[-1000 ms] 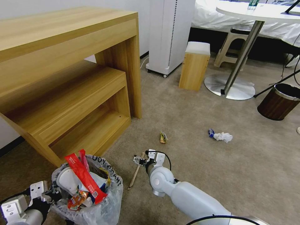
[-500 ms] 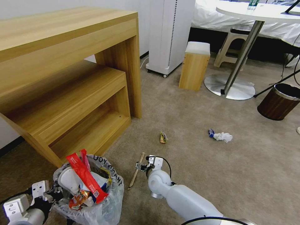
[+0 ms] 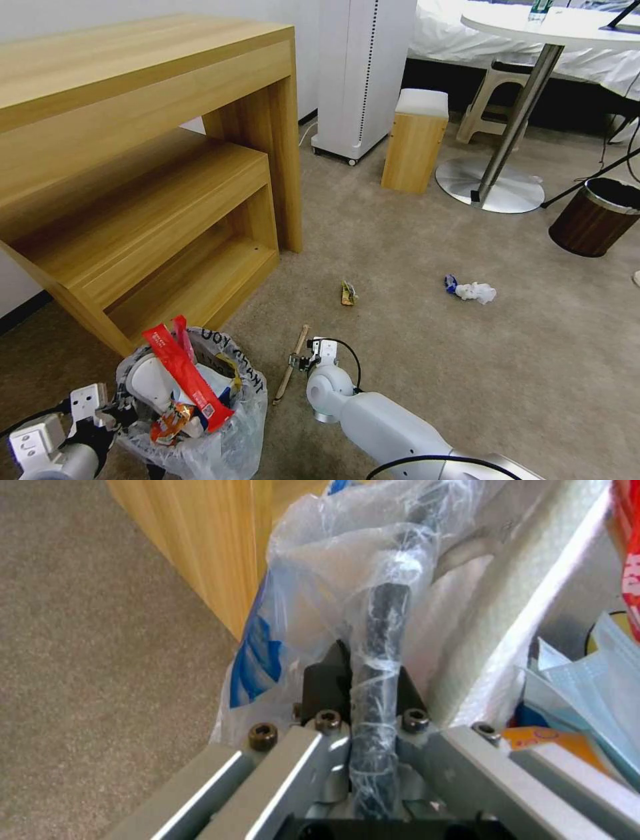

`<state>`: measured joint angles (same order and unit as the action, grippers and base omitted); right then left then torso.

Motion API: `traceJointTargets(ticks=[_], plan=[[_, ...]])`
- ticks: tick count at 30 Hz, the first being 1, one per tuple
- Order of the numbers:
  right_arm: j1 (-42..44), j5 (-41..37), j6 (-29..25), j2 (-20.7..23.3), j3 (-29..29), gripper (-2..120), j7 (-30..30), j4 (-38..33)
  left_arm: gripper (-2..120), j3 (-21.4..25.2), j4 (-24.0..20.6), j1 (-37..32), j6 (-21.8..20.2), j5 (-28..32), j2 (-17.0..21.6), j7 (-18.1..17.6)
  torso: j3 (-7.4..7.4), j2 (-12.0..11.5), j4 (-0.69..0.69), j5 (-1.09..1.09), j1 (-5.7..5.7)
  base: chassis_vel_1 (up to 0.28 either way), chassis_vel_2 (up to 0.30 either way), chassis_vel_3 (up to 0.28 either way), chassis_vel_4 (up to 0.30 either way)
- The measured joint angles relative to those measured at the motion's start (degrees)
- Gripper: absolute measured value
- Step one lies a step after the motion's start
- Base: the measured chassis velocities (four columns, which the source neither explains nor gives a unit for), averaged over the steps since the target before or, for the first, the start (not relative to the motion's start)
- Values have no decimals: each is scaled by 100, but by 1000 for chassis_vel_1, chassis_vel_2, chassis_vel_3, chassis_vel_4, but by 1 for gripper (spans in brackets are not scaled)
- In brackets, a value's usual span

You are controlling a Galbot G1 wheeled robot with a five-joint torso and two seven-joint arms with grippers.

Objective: Pick up the trash bin and place the garbage on the floor into it.

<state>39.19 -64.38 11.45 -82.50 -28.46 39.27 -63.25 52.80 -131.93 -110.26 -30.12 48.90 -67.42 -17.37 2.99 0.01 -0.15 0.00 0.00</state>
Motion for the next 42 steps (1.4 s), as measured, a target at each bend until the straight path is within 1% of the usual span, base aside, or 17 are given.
traceJointTargets(ticks=[7,13,19,29,32,35,40,42], plan=[[-79,45,18,-48,-107,93,-93,137,0,-12,12,26,15,0,16,2,0,0,0,0,0,0,0,0,0],[-211,37,75,-137,-241,93,-139,347,0,-39,22,59,29,0,20,4,0,0,-1,0,0,0,0,0,0],[-346,60,122,-344,-343,93,-193,656,0,-62,20,84,37,-1,16,9,0,0,0,0,0,0,0,0,0],[-401,244,140,-527,-384,92,-278,1003,0,-75,-6,102,45,4,24,15,0,0,0,0,0,0,0,0,0],[-407,315,127,-566,-384,88,-339,1113,0,-79,-13,103,47,6,24,15,0,0,0,0,0,0,0,0,0],[-429,379,113,-624,-371,79,-408,1220,0,-80,-58,92,59,16,27,20,0,0,0,0,0,0,0,0,0],[-432,424,103,-619,-392,74,-418,1194,0,-77,-60,89,70,18,32,21,0,0,0,0,0,0,0,0,0],[-432,439,99,-596,-399,63,-417,1128,0,-76,-43,97,90,18,33,22,0,0,0,0,0,0,0,0,0]])
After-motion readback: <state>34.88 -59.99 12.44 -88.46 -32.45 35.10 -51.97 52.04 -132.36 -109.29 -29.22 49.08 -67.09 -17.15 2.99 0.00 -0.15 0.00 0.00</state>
